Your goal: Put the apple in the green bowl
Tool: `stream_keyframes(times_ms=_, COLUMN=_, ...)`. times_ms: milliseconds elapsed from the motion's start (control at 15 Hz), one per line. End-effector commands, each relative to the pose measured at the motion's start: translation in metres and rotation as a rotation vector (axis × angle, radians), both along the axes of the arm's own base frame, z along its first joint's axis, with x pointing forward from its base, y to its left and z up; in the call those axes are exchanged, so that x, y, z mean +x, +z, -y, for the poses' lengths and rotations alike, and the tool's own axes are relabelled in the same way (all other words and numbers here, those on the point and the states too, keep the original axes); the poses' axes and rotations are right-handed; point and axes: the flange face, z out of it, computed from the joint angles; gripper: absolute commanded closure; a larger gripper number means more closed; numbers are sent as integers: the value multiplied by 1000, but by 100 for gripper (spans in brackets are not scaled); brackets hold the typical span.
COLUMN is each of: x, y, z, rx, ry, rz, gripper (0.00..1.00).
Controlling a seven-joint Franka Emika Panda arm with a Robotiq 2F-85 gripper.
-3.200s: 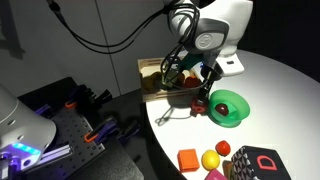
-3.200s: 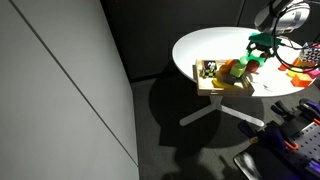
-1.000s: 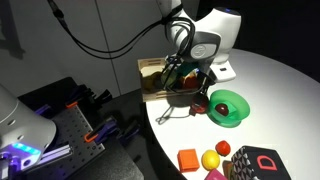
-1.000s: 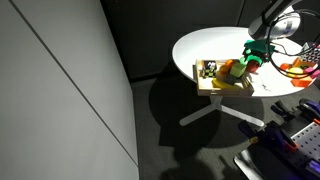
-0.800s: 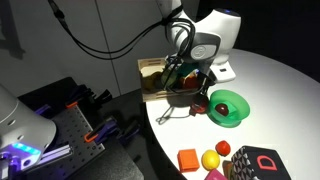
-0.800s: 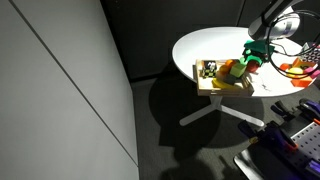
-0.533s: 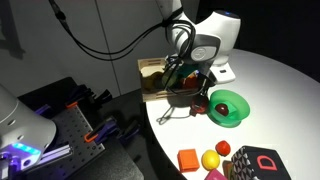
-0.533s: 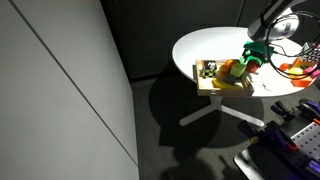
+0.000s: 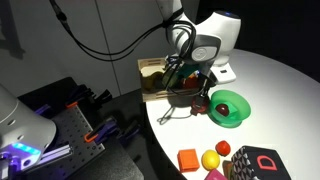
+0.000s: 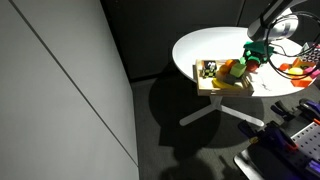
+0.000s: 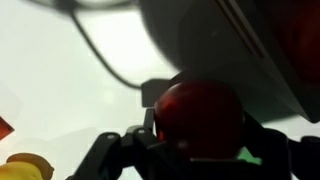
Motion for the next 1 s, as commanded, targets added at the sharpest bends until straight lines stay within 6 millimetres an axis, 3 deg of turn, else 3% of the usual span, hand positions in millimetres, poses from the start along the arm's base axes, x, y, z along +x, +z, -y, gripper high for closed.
stream_keyframes(times_ms=0, x=1, y=11, z=2, rx=0, ry=13, rz=-9, gripper=44)
stream_keyframes(times_ms=400, x=-1, y=25, z=1, rx=5, ry=29, rz=-19, gripper=44)
stream_keyframes(times_ms=933, x=-3, y=59, z=5, rx=38, ry=63, rz=-43, gripper=44)
